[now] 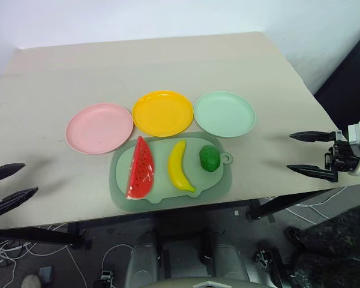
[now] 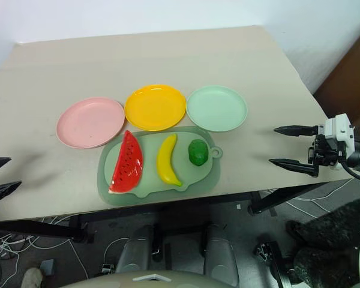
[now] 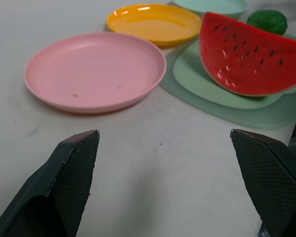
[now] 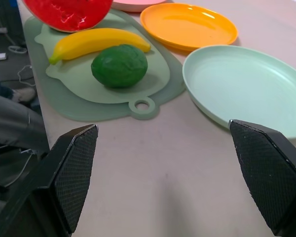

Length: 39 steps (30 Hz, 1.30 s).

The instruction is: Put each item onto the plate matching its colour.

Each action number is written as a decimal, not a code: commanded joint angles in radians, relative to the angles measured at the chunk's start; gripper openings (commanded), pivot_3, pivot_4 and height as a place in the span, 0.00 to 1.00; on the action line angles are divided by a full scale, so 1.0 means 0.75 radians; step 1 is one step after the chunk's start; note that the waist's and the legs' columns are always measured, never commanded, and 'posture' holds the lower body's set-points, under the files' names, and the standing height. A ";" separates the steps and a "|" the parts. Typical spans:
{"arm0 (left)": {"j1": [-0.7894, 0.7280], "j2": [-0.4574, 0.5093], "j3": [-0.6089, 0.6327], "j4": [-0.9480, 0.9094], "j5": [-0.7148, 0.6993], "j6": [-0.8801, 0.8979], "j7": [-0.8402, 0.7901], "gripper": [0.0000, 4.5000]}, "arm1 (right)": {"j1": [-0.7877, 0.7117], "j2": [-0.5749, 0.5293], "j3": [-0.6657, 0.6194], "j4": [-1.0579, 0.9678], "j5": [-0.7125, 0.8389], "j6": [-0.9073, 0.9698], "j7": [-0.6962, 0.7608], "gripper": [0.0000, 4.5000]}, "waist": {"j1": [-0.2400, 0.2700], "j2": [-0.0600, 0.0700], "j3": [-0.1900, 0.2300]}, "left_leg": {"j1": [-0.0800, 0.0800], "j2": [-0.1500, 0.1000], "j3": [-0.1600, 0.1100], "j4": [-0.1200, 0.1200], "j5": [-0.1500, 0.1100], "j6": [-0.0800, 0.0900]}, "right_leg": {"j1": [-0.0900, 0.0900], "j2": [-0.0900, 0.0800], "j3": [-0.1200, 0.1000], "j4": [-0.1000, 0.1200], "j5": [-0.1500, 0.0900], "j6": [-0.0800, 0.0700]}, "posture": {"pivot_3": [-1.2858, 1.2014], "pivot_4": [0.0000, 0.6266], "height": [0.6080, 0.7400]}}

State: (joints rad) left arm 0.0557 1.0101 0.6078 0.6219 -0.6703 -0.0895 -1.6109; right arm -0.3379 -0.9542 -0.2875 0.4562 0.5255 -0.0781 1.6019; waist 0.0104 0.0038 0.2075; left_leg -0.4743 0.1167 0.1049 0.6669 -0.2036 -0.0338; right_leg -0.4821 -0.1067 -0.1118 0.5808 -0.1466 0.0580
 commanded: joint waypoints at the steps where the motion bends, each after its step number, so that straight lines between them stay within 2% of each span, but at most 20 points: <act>1: -0.017 -0.009 0.006 -0.031 -0.010 0.008 -0.005 0.99 | 0.029 0.017 -0.061 -0.051 0.033 -0.013 -0.022 1.00 | -0.002 0.000 0.000 | 0.000 0.001 0.000 0.000 0.000 0.000 | 0.001 0.000 0.000 -0.001 0.000 0.000 | 0.52 0.24 0.52; 14: -0.058 -0.082 0.017 -0.081 0.014 0.004 0.002 0.99 | 0.003 -0.008 -0.069 -0.066 0.038 0.042 -0.003 1.00 | -0.005 0.000 0.000 | 0.003 0.004 0.002 0.000 0.000 0.000 | 0.000 0.004 0.000 0.000 0.002 -0.001 | 0.52 0.24 0.52; 22: -0.005 -0.203 0.016 -0.396 -0.031 0.082 0.102 0.99 | -0.065 0.018 -0.046 -0.041 0.040 0.077 -0.002 1.00 | -0.001 0.000 -0.001 | 0.006 0.004 0.002 0.000 0.000 0.000 | 0.003 0.004 0.000 0.001 0.004 -0.004 | 0.52 0.24 0.52; 26: 0.003 -0.198 0.024 -0.455 -0.035 0.125 0.109 0.99 | -0.104 0.043 -0.004 -0.035 0.032 0.081 0.012 1.00 | -0.008 0.001 -0.001 | 0.010 0.004 0.001 0.000 0.000 0.000 | 0.005 0.005 0.000 0.000 0.005 -0.005 | 0.52 0.24 0.52; 27: 0.007 -0.199 0.028 -0.462 -0.036 0.127 0.107 0.99 | -0.103 0.046 0.001 -0.046 0.035 0.087 0.014 1.00 | -0.010 0.002 -0.002 | 0.010 0.004 0.000 0.000 0.000 0.000 | 0.007 0.007 0.000 -0.004 0.007 -0.005 | 0.52 0.24 0.52; 28: 0.016 -0.202 0.031 -0.472 -0.038 0.130 0.104 0.99 | -0.097 0.043 0.004 -0.061 0.043 0.099 0.016 1.00 | -0.013 0.012 -0.007 | 0.007 0.006 -0.002 -0.001 0.000 0.000 | 0.007 0.011 0.000 -0.010 0.012 -0.005 | 0.52 0.24 0.52; 29: 0.022 -0.206 0.032 -0.481 -0.039 0.132 0.104 0.99 | -0.091 0.039 0.006 -0.075 0.050 0.108 0.017 1.00 | -0.010 0.015 -0.010 | -0.004 0.020 -0.004 -0.002 0.000 0.000 | 0.011 0.022 -0.005 -0.033 0.026 -0.005 | 0.52 0.24 0.52; 30: 0.026 -0.211 0.034 -0.486 -0.041 0.132 0.106 0.99 | -0.083 0.035 0.005 -0.090 0.056 0.117 0.017 1.00 | -0.010 -0.001 -0.012 | -0.008 0.037 0.003 -0.008 0.000 0.000 | 0.007 0.020 -0.006 -0.014 0.030 -0.013 | 0.52 0.24 0.52; 31: 0.029 -0.216 0.033 -0.492 -0.041 0.132 0.108 0.99 | -0.076 0.029 0.003 -0.099 0.061 0.123 0.017 1.00 | -0.011 -0.015 -0.014 | 0.004 0.032 0.026 -0.002 0.001 0.001 | -0.003 0.000 -0.007 0.066 -0.029 -0.011 | 0.52 0.24 0.52; 32: 0.032 -0.222 0.031 -0.501 -0.040 0.133 0.113 0.99 | -0.071 0.022 0.002 -0.099 0.066 0.125 0.017 1.00 | -0.008 -0.018 -0.015 | 0.018 0.018 0.042 0.002 0.000 0.000 | -0.014 -0.016 0.009 0.103 -0.070 -0.009 | 0.52 0.24 0.52; 33: 0.036 -0.228 0.029 -0.511 -0.039 0.133 0.118 0.99 | -0.067 0.017 0.001 -0.100 0.069 0.126 0.017 1.00 | -0.004 -0.016 -0.015 | 0.027 0.004 0.042 0.012 0.000 -0.001 | -0.019 -0.020 0.007 0.113 -0.084 -0.010 | 0.52 0.24 0.52; 35: 0.043 -0.240 0.023 -0.531 -0.041 0.135 0.126 0.99 | -0.051 0.009 -0.003 -0.115 0.077 0.139 0.017 1.00 | -0.005 -0.011 -0.015 | 0.030 -0.004 0.009 0.025 -0.007 -0.013 | -0.014 -0.023 -0.008 0.110 -0.084 -0.011 | 0.52 0.24 0.52; 36: 0.046 -0.245 0.020 -0.539 -0.044 0.141 0.129 0.99 | -0.042 0.006 -0.005 -0.126 0.080 0.147 0.017 1.00 | -0.012 -0.005 -0.012 | 0.030 -0.009 -0.011 0.029 -0.015 -0.024 | -0.008 -0.025 -0.020 0.109 -0.084 -0.011 | 0.52 0.24 0.52; 37: 0.048 -0.251 0.013 -0.553 -0.047 0.146 0.127 0.99 | -0.030 0.002 -0.007 -0.139 0.084 0.159 0.017 1.00 | -0.023 -0.002 -0.012 | 0.030 -0.010 -0.025 0.038 -0.021 -0.025 | 0.004 -0.022 -0.033 0.104 -0.083 -0.011 | 0.52 0.24 0.52; 38: 0.051 -0.257 0.009 -0.568 -0.048 0.151 0.129 0.99 | -0.021 -0.003 -0.008 -0.145 0.089 0.165 0.017 1.00 | -0.037 0.010 -0.017 | 0.028 -0.006 -0.030 0.042 -0.023 -0.024 | 0.011 -0.017 -0.038 0.094 -0.082 -0.011 | 0.52 0.24 0.52; 39: 0.048 -0.264 0.004 -0.576 -0.049 0.151 0.128 0.99 | -0.017 0.000 -0.011 -0.160 0.087 0.179 0.016 1.00 | -0.038 0.030 -0.024 | 0.015 0.003 -0.039 0.040 -0.024 -0.022 | 0.018 -0.002 -0.047 0.060 -0.066 -0.008 | 0.52 0.24 0.52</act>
State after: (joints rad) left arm 0.0945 0.8097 0.6035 0.2265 -0.6862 0.0200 -1.5181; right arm -0.3489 -0.9328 -0.2730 0.3741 0.5668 0.0454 1.6128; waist -0.0184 0.0260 0.1894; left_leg -0.4769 0.1352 0.0730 0.6935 -0.2217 -0.0485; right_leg -0.4589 -0.0930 -0.1485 0.5996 -0.1771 0.0510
